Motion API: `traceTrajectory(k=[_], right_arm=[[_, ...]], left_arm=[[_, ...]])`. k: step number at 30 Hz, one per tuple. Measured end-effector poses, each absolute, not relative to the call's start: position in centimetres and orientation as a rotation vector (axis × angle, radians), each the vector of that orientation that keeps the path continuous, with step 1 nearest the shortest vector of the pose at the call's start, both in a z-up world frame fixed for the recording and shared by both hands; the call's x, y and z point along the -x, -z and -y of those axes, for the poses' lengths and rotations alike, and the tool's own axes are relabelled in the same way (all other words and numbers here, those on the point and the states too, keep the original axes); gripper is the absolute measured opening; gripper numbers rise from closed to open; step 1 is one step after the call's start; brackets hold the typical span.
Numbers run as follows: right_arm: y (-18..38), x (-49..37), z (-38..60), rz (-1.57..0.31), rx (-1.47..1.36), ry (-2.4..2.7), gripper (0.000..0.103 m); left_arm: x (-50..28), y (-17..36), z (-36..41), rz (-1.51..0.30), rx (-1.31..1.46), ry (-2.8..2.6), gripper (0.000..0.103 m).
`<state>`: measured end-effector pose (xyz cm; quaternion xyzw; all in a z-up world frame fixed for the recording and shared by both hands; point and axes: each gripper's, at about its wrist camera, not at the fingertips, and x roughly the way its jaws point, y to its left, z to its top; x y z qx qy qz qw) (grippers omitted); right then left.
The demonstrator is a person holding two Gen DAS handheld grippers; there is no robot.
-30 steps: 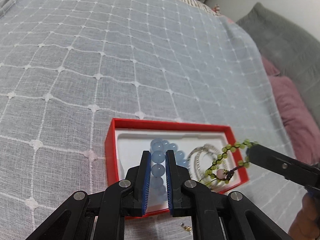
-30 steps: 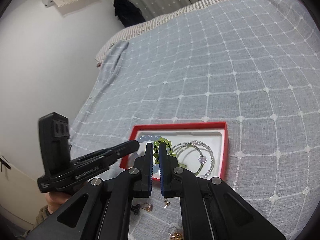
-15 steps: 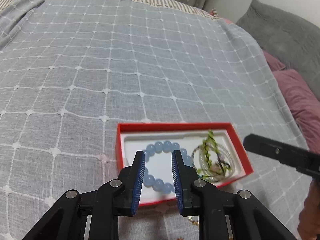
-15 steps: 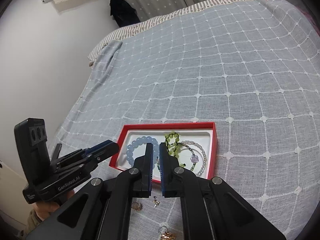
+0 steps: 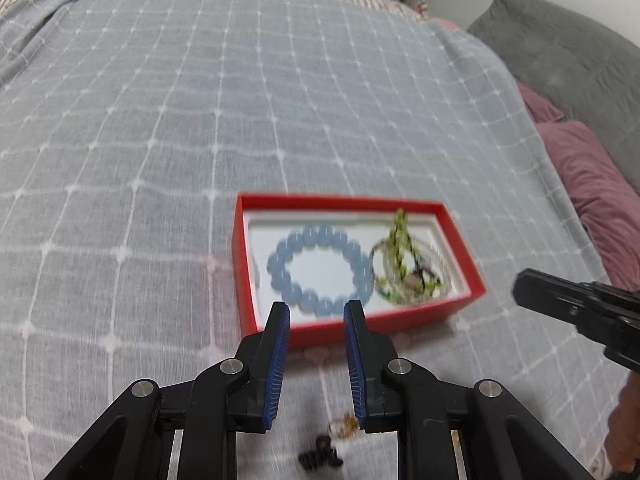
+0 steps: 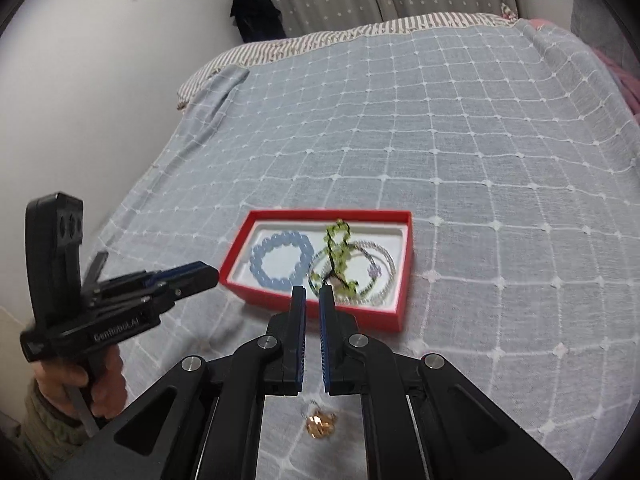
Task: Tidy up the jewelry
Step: 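Open both tools to release the bracelets into the red box, then grasp the black hair clip with the left tool while the right tool grasps a gold ring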
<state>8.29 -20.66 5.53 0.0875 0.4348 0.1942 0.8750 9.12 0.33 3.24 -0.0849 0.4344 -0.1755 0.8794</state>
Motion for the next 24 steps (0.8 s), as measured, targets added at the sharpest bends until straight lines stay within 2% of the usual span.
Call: traceTrajectory(k=[6,10,15,24], right_arm=[[-6.1,-5.8,21.3,-0.928,-0.226,-0.418,0.008],[-6.0,-4.2,21.3,-0.931,-0.223,-0.442,0.024],[-4.4,-3.4,21.5,-0.977,-0.209,-0.402,0.028],[-2.1,-3.3,20.7,-1.048,-0.181,-0.396,0.030]], left_arm=[[-7.4,-1.7,-1.2,-0.975,0.167,0.326,0.035],[-6.3,-1.4,-1.2,-0.983,0.151,0.314,0.046],[-4.7,-0.5,-0.4,-0.997,0.120,0.328,0.058],[-4.1,0.2,0.5,-1.014,0.052,0.302,0.061]])
